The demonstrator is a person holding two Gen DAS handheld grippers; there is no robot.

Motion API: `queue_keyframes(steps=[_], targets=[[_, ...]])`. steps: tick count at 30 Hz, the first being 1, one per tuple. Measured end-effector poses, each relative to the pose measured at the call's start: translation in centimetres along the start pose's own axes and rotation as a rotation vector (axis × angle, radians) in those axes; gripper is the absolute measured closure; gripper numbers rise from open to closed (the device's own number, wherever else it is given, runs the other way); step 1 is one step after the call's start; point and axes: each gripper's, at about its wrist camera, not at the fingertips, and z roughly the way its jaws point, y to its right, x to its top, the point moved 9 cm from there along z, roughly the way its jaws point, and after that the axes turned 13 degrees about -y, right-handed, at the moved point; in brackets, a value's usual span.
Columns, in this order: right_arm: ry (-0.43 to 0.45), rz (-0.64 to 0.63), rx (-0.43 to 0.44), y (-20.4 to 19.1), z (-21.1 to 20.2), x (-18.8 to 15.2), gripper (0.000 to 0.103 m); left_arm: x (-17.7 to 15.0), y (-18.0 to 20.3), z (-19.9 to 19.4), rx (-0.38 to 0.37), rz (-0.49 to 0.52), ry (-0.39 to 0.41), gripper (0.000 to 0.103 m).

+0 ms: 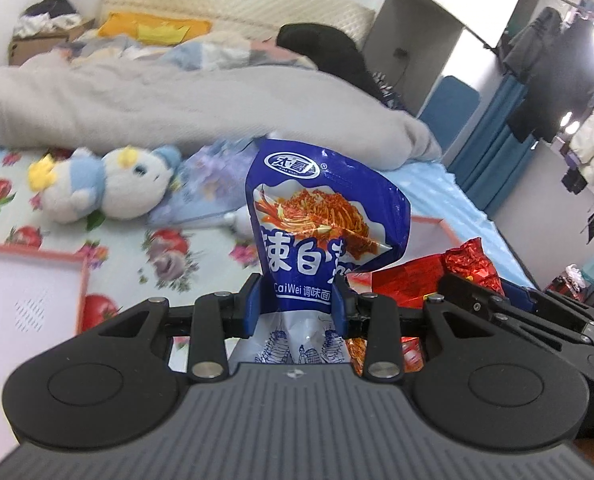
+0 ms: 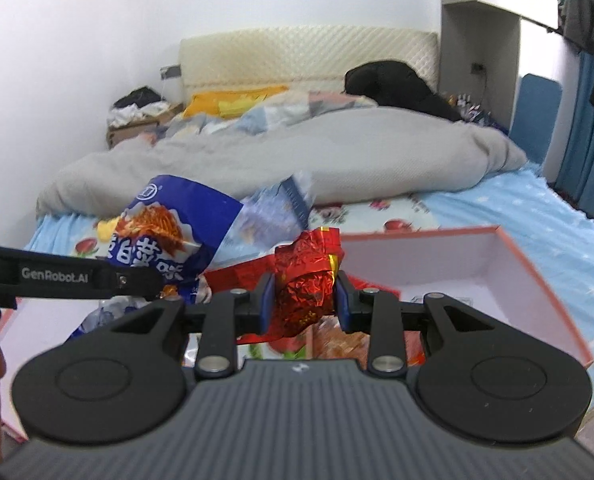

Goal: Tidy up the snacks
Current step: 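Carry the blue packet and red candies up over the orange box, then open both grippers over the orange box to drop the snacks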

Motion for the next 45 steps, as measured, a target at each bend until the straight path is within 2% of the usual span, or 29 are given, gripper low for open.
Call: queue_keyframes(steps=[11, 16, 20, 26, 32, 41, 43, 45], targets=[[0.073, 0.027, -0.016, 5.6, -2.3, 4.0, 0.069, 4.6, 7.5, 0.0, -0.030, 0.051, 0.036, 0.063], [0.059, 0.059, -0.033, 8.9, -1.6, 4.1, 0.069, 5.6, 10.8, 2.4, -0.043, 0.083, 0.008, 0.063], [0.021, 0.104, -0.045, 11.8, 0.0, 3.3, 0.069, 5.6, 12.7, 5.8, -0.040, 0.107, -0.046, 0.063], [-0.065, 0.143, -0.058, 14.8, 3.3, 1.3, 0.069, 4.5, 13.6, 11.3, -0.033, 0.117, -0.144, 0.062], [-0.147, 0.163, -0.055, 16.1, 6.2, -1.0, 0.069, 3.5, 13.4, 15.1, -0.021, 0.115, -0.225, 0.062], [-0.204, 0.197, -0.033, 16.8, 8.3, -2.8, 0.068, 3.4, 13.5, 17.7, 0.005, 0.130, -0.269, 0.061], [-0.206, 0.204, -0.027, 17.0, 8.4, -2.8, 0.066, 3.6, 13.4, 17.8, 0.014, 0.131, -0.271, 0.056], [-0.201, 0.213, -0.023, 17.1, 8.1, -2.8, 0.063, 3.8, 13.1, 17.6, 0.020, 0.106, -0.266, 0.033]])
